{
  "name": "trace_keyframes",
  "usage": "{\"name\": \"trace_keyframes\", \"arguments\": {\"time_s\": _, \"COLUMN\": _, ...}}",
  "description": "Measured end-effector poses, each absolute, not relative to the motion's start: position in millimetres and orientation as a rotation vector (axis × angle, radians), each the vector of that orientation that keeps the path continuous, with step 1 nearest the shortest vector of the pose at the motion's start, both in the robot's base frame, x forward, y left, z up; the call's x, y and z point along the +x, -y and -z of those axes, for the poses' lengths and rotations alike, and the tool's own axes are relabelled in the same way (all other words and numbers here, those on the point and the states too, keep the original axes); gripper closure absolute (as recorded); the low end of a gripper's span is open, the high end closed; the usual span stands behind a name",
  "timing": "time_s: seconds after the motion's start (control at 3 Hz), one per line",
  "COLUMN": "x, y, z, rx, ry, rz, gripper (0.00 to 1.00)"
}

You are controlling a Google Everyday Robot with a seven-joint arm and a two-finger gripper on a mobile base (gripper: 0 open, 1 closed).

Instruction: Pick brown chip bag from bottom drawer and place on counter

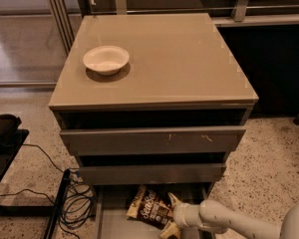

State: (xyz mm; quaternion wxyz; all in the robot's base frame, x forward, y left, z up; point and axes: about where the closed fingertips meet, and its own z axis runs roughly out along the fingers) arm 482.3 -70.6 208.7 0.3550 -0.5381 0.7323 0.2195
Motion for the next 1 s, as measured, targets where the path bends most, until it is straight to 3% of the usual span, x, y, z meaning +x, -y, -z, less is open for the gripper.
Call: {"name": "trace_keyframes", "arguments": {"time_s": 1.0, "x": 509, "y": 53, "z": -145, "rx": -1.353, "ry": -1.93, "rz": -0.584, "gripper": 0.0}}
